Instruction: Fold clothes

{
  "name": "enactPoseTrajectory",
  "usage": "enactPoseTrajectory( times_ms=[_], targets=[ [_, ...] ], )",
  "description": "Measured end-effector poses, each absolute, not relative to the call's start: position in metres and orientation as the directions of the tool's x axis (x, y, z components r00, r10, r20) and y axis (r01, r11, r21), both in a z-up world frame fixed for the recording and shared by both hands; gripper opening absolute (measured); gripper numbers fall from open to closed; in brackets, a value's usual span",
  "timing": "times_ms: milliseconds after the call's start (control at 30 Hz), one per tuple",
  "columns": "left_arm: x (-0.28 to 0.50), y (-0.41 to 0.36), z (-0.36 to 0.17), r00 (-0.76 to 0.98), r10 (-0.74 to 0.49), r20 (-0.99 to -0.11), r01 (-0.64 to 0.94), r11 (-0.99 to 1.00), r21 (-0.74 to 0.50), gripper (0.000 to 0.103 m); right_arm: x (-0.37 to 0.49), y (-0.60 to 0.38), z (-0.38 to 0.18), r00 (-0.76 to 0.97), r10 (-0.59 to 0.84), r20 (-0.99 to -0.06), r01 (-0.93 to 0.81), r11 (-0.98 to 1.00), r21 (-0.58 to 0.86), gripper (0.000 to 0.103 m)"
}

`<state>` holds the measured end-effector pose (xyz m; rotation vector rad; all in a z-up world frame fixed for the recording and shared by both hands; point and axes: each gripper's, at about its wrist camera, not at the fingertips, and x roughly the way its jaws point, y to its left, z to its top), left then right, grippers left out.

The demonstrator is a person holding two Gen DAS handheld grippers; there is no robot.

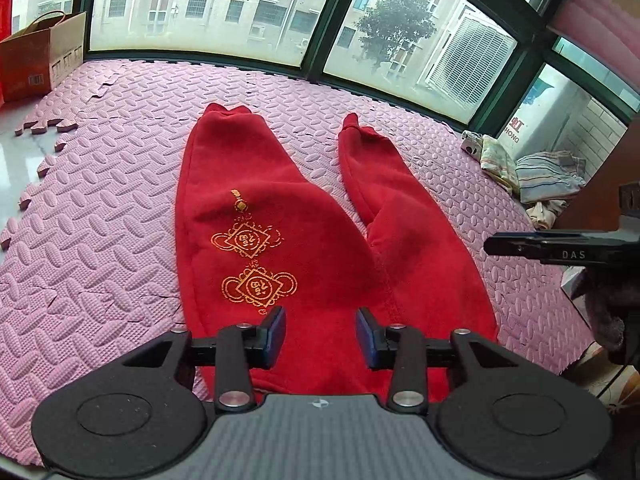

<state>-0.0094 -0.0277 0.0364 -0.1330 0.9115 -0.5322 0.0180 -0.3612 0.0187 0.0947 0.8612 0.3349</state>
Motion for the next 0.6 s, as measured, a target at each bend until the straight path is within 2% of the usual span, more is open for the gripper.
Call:
enactPoseTrajectory(
  times_ms=[200, 433, 533, 600],
  targets=[
    [0.008, -0.041, 0.017, 0.454, -0.506, -0.734, 0.359, 0.857, -0.368, 0.041, 0.090, -0.354, 0.020, 0.631, 0.275, -0.725, -0.240, 0.958, 0.156, 0.035],
    [0.015, -0.041, 0.009, 0.436, -0.506, -0.744, 0.349, 0.857, -0.379, 0.041, 0.181, -0.317, -0.003, 0.598, 0.317, -0.736, -0.298, 0.941, 0.163, 0.035],
    [0.017, -0.042, 0.007, 0.432, -0.507, -0.746, 0.360, 0.855, -0.373, 0.041, 0.206, -0.312, -0.019, 0.589, 0.312, -0.745, -0.272, 0.945, 0.180, 0.034],
    [0.018, -0.043, 0.006, 0.426, -0.510, -0.747, 0.367, 0.852, -0.372, 0.041, 0.221, -0.309, -0.029, 0.584, 0.307, -0.751, -0.254, 0.948, 0.191, 0.028]
  ],
)
